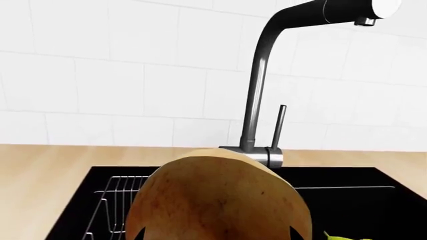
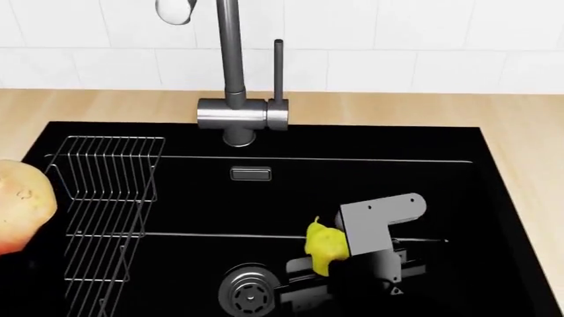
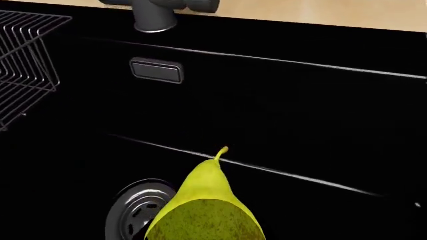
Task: There is a mixed pile of frozen fruits and vegetables on the counter. Locate all the frozen vegetables and place the items in a bowl on the counter. Take all the frozen fruits and defrost them in a running sink.
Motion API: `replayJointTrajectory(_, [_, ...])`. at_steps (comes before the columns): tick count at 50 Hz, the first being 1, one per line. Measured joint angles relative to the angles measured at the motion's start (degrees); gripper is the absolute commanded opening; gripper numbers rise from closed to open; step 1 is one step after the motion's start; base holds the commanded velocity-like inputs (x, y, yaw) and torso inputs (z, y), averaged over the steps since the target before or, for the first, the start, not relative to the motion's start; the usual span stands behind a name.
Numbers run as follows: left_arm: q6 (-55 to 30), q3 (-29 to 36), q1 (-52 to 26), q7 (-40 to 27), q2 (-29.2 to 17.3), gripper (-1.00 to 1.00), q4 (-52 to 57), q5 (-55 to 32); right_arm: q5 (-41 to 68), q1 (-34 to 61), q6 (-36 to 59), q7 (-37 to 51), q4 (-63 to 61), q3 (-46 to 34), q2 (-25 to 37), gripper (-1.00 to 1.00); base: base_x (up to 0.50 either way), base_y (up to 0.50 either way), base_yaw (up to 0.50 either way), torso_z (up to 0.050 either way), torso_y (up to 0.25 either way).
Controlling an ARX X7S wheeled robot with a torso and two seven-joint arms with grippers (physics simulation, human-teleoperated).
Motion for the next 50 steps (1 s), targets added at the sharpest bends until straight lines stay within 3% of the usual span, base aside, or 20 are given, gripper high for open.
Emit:
replayJointTrajectory(17, [-0.2,0.2,-0.3,-0.3,-0.5,-1.0,0.2,-0.6,-3.7,2.8,-4.1,-5.6,16.2,-2.5,-4.9,-1.0,0.0,0.0,0.0,0.0,0.001])
replayJointTrajectory(18, [-0.2,0.2,-0.3,-0.3,-0.5,-1.0,0.1,-0.6,-3.8,2.8,-4.1,-5.7,16.4,-2.6,-5.0,1.0,0.0,0.0,0.0,0.0,0.0])
replayJointTrajectory(34, [-0.1,0.3,0.2,-0.1,-0.9,-1.0,0.3,-0.7,-4.0,1.1,-3.8,-3.5,10.6,-1.3,-2.5,1.0,0.0,0.0,0.0,0.001,0.0])
replayJointTrajectory(50, [-0.2,1.2,0.0,0.1,-0.8,-1.0,0.2,-0.2,2.6,-6.1,-1.6,8.0,-16.0,6.0,7.1,1.0,0.0,0.0,0.0,0.0,0.001])
